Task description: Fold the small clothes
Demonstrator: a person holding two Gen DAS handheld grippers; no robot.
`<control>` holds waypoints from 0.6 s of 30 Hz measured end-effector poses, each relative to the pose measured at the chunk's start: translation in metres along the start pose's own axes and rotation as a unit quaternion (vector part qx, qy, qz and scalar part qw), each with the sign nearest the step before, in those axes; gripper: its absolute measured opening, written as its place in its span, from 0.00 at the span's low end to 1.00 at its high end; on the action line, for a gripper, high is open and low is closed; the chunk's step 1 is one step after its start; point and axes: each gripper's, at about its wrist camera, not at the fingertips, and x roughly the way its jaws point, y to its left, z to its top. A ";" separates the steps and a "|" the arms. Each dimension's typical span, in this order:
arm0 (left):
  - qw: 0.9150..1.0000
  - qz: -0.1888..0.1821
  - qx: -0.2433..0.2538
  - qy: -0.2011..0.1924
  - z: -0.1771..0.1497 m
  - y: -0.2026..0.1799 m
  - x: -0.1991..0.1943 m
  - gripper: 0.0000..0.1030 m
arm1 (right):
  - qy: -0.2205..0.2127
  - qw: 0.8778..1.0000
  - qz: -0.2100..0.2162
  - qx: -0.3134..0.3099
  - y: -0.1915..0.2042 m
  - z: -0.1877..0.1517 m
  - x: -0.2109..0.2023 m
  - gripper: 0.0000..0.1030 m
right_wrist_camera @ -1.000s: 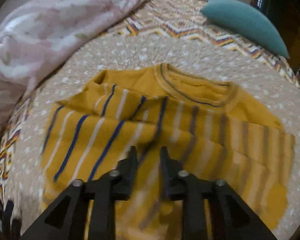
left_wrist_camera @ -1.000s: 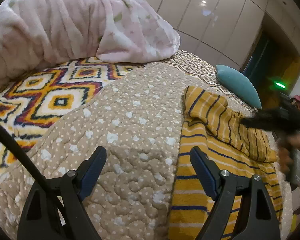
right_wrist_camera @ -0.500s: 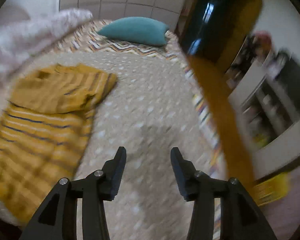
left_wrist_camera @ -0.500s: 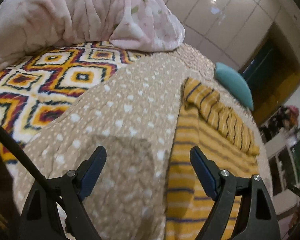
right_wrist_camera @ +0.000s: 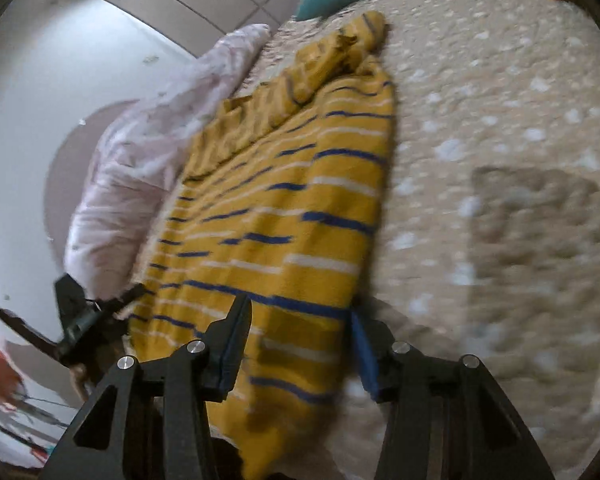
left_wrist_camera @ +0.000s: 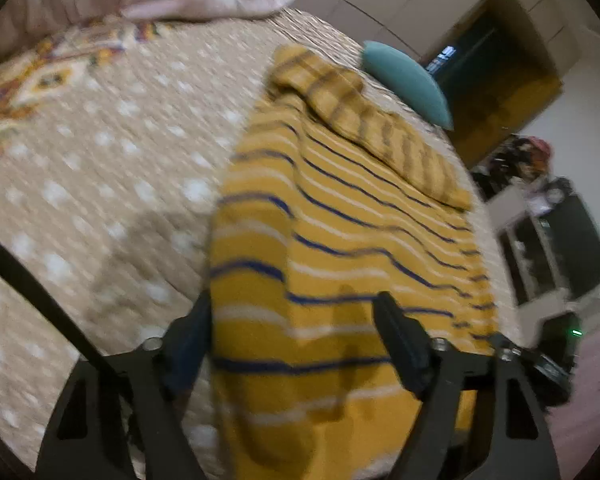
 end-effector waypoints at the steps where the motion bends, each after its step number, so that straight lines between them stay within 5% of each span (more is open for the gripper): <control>1: 1.000 0.001 0.001 -0.004 -0.003 -0.001 0.000 0.71 | 0.003 1.000 0.013 0.004 0.002 -0.002 0.004 0.51; 9: 1.000 -0.024 -0.001 0.001 -0.026 -0.007 -0.012 0.70 | 0.002 0.999 0.052 0.010 0.009 -0.028 0.008 0.48; 13: 1.000 -0.015 -0.011 -0.006 -0.030 -0.012 -0.013 0.67 | -0.001 0.999 0.036 -0.005 0.020 -0.045 0.011 0.47; 14: 1.000 -0.005 -0.012 -0.005 -0.030 -0.013 -0.012 0.63 | -0.001 0.999 0.033 -0.007 0.021 -0.047 0.013 0.47; 15: 1.000 0.021 -0.012 -0.004 -0.029 -0.016 -0.010 0.47 | -0.002 1.000 0.029 -0.010 0.025 -0.051 0.015 0.43; 16: 0.999 0.041 -0.009 -0.001 -0.028 -0.019 -0.007 0.16 | -0.002 1.000 0.016 -0.014 0.028 -0.054 0.020 0.34; 18: 0.998 0.064 -0.009 0.015 -0.024 -0.019 -0.003 0.08 | 0.002 1.000 -0.015 -0.022 0.029 -0.054 0.028 0.15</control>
